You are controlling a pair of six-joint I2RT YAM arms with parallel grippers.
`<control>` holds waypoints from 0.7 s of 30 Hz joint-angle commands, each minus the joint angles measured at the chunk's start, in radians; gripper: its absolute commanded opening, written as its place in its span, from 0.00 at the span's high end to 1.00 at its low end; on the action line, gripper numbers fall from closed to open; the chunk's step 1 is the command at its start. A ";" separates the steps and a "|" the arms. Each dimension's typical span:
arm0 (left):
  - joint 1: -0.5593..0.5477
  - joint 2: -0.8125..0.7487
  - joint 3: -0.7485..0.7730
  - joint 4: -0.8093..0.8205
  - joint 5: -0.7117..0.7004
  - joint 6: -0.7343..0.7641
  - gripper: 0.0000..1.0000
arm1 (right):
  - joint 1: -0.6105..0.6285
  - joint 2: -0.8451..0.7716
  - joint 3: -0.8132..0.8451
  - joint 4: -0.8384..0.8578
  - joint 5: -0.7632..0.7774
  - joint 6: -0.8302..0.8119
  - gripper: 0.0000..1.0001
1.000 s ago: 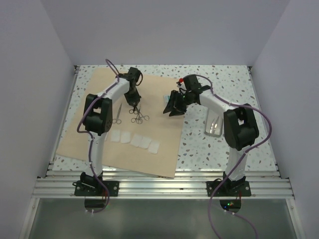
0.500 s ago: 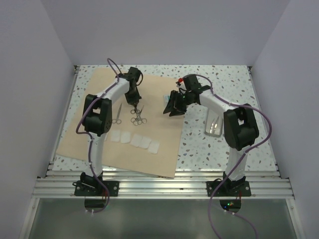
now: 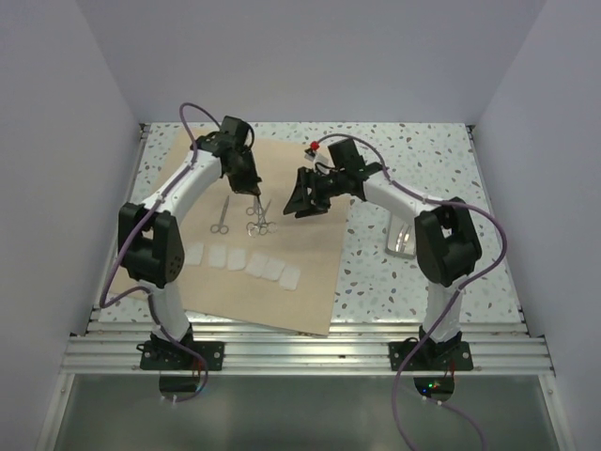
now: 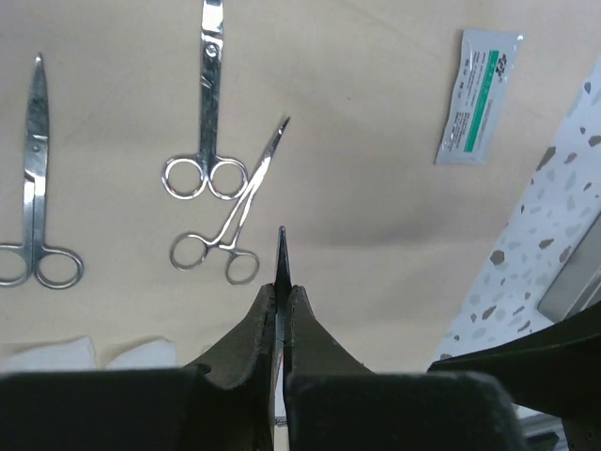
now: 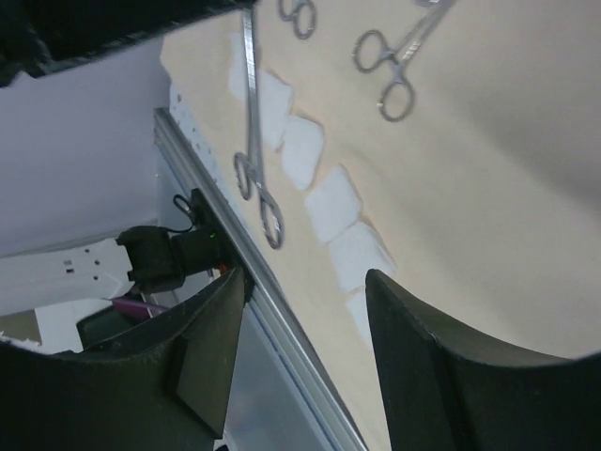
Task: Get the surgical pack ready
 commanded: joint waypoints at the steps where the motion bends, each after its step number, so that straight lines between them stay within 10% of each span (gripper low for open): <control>1: -0.009 -0.074 -0.069 0.018 0.118 0.000 1.00 | 0.065 0.015 0.070 0.139 -0.099 0.040 0.41; 21: -0.070 -0.179 -0.142 0.032 0.214 -0.060 1.00 | 0.124 0.064 0.064 0.166 -0.044 0.080 0.49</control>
